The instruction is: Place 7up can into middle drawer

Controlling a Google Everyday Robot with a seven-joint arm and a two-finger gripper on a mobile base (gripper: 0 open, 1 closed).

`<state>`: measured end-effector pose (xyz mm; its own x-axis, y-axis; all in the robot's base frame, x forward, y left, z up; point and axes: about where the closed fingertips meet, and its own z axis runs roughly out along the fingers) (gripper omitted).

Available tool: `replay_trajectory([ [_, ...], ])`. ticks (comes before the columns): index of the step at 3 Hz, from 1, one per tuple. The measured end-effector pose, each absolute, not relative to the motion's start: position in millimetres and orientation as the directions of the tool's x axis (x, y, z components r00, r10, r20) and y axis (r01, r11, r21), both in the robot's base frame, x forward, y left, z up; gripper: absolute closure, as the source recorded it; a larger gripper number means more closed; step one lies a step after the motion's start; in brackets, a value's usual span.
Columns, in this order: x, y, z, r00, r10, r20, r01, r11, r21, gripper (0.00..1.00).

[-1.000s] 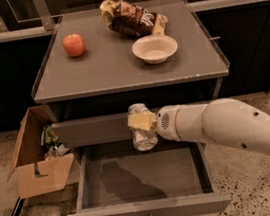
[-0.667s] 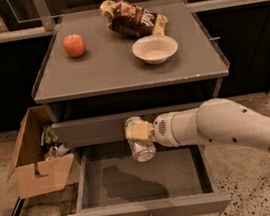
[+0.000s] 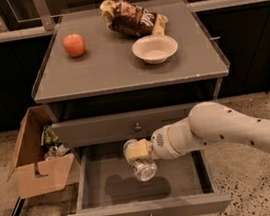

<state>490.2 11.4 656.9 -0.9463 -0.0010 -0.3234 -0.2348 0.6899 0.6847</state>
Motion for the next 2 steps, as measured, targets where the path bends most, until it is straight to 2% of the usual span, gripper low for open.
replay_trajectory([
  [2,483.1,15.0,628.8,-0.958,-0.028,-0.286,-0.218,0.720,0.658,1.00],
])
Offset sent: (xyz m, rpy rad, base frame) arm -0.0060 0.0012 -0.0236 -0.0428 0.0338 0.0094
